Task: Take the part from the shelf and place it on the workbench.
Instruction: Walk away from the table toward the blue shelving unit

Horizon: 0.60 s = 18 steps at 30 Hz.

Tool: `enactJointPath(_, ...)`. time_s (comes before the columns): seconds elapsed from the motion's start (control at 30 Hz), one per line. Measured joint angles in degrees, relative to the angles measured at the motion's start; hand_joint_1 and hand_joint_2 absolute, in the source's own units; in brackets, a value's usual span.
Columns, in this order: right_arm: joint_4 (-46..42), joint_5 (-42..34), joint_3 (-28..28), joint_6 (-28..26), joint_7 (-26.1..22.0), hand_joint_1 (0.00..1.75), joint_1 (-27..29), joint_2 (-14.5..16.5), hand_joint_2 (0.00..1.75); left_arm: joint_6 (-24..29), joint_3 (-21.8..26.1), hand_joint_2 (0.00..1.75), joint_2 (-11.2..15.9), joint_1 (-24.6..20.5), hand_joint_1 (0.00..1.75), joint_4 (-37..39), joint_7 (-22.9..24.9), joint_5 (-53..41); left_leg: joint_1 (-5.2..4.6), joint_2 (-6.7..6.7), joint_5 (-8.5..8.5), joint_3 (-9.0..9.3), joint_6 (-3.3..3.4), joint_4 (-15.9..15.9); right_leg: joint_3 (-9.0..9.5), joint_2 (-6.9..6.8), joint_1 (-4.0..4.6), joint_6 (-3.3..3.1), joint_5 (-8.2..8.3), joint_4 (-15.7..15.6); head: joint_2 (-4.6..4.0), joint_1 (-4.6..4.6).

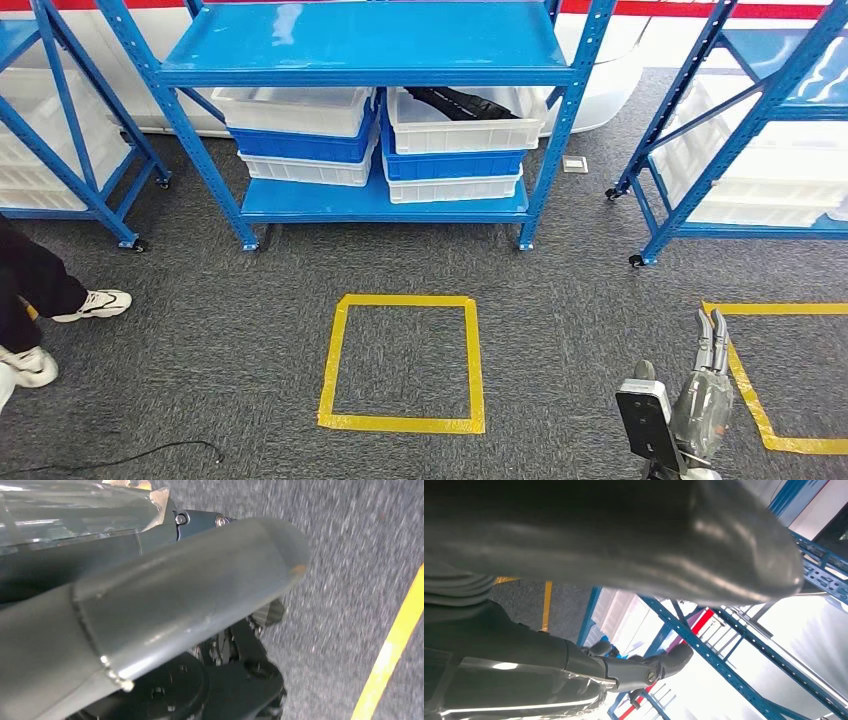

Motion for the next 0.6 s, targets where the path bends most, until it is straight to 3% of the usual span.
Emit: enactJointPath(0.6,0.0,0.0,0.0,0.0,0.0,0.00,0.0,0.0,0.00,0.0,0.0,0.00,0.0,0.0,0.00,0.0,0.0,0.0,0.00,0.00,0.01,0.01,0.01,0.0,0.01,0.00,0.01,0.01,-0.01,0.0,0.00,0.01)
